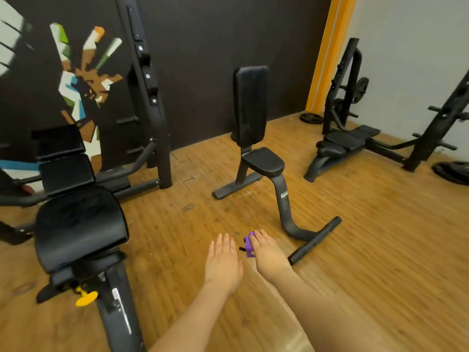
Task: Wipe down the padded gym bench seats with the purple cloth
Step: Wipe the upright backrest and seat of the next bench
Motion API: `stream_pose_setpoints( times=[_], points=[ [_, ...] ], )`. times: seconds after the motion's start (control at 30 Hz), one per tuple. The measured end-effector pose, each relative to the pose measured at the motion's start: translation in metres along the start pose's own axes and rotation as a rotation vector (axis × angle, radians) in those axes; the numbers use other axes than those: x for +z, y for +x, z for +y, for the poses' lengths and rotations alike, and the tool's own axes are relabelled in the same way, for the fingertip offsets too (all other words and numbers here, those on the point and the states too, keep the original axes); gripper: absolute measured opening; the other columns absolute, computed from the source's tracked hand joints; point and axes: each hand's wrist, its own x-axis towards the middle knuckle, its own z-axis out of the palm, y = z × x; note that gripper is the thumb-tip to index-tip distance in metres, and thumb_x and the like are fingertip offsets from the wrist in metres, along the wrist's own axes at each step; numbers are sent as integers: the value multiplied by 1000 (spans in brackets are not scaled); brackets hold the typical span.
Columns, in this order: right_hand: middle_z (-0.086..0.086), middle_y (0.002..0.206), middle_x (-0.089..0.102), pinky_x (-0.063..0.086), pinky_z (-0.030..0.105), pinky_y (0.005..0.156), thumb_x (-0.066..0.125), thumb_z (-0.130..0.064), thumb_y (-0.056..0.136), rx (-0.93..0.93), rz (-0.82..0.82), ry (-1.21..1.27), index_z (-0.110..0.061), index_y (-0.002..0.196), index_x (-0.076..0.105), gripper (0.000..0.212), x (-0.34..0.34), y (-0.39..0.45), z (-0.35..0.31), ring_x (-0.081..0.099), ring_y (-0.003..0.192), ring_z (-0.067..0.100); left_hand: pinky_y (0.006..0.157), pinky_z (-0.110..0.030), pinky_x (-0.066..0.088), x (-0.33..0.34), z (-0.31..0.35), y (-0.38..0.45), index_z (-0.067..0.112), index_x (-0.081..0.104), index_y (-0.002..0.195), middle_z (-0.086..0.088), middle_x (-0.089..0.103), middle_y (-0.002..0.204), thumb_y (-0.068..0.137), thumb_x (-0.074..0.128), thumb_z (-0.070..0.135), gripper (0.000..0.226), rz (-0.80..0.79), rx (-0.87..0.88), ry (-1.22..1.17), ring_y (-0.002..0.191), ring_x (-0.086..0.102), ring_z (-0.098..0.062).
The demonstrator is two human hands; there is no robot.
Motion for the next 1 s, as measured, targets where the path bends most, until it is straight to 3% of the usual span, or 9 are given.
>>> stream_pose_setpoints(
  times=[0.33,0.4,0.73,1.0],
  points=[
    [8,158,5,5,32,116,42,-11,96,97,-19,-19,-7,150,6,65,-26,32,165,1,145,23,118,-41,-4,8,129,134,4,2,152,-13,-4,161,103,25,35,63,-66,76,-1,148,-6,-27],
    [8,158,5,6,32,116,48,-13,94,121,-19,-27,-7,150,6,70,-32,61,200,1,145,23,118,-41,-3,2,149,176,4,2,152,-13,-3,161,103,25,35,62,-42,130,7,148,-6,-27],
    [10,158,6,7,33,116,36,-16,99,132,-3,-65,-7,149,8,58,-88,239,343,3,145,24,118,-43,-1,-51,203,411,4,2,152,-14,-2,160,103,22,39,63,4,195,39,148,-5,-28],
    [7,158,4,4,31,117,37,-13,98,29,41,-72,-9,150,7,60,-122,379,431,2,145,21,118,-42,-3,-84,214,558,4,3,152,-15,-2,160,104,22,37,62,59,88,78,148,-5,-30]
  ],
)
